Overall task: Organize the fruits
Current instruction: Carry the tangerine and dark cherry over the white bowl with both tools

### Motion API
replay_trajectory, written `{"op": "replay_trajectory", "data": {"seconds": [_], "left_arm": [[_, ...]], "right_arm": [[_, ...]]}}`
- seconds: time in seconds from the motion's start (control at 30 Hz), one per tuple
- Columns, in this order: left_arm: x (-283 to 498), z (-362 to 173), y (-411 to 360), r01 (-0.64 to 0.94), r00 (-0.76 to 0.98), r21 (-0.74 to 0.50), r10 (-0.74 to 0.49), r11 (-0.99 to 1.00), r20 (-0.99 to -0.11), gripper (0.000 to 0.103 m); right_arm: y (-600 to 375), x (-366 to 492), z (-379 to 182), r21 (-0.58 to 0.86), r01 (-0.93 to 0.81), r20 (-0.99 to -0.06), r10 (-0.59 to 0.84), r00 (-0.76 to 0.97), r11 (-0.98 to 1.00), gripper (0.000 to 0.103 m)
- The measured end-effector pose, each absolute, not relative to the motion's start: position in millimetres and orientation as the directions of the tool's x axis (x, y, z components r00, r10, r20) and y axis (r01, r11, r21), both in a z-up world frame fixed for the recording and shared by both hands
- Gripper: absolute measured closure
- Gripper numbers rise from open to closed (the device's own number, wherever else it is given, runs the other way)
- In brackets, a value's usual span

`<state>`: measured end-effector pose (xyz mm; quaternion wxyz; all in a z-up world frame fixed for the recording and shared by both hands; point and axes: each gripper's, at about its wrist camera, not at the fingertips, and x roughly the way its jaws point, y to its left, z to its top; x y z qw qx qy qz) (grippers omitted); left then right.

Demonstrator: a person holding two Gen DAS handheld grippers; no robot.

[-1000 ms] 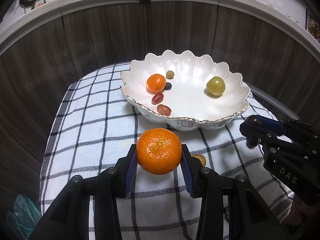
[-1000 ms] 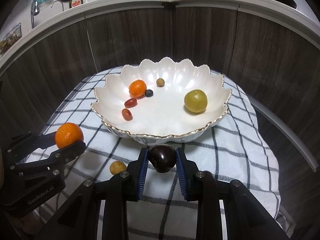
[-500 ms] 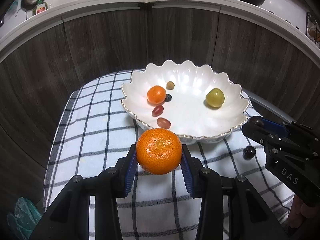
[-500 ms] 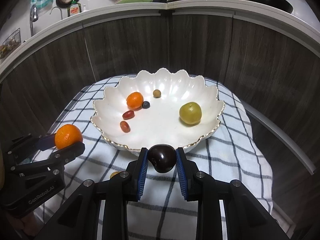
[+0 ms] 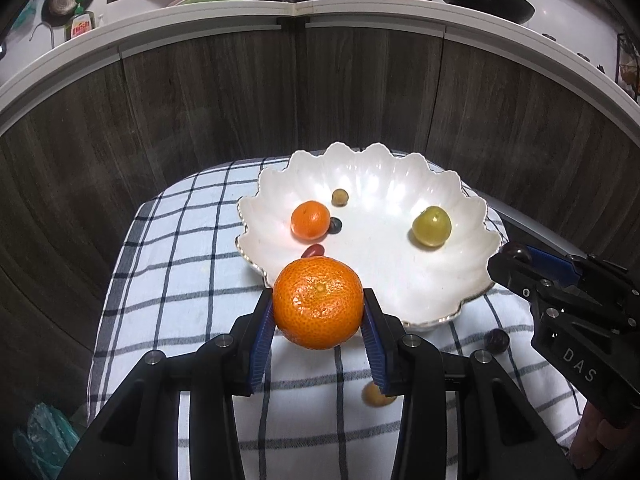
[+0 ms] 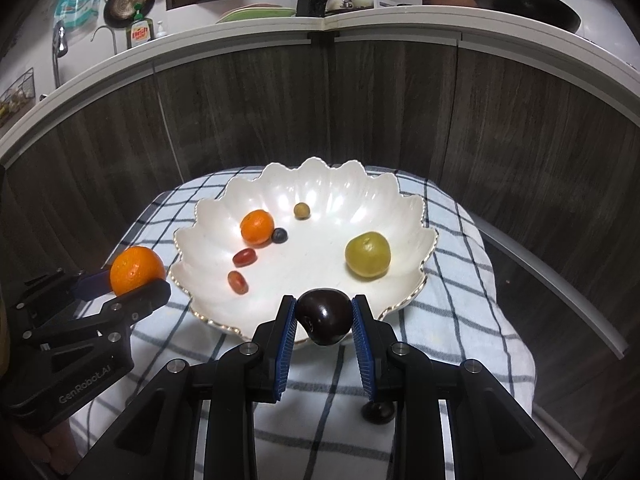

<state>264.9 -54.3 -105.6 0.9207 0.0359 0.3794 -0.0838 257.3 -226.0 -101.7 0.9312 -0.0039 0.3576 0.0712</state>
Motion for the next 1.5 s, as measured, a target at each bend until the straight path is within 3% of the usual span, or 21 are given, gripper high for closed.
{"op": "replay_trajectory", "data": {"seconds": [1.5], "left_arm": [[330.1, -139.7, -86.9, 0.205, 0.629, -0.022, -0.148, 0.979, -0.763, 0.060]], "right_arm": [[-238.2, 319.7, -120.8, 0.074, -0.109, -0.701, 0.129, 0.701, 0.991, 0.073]]}}
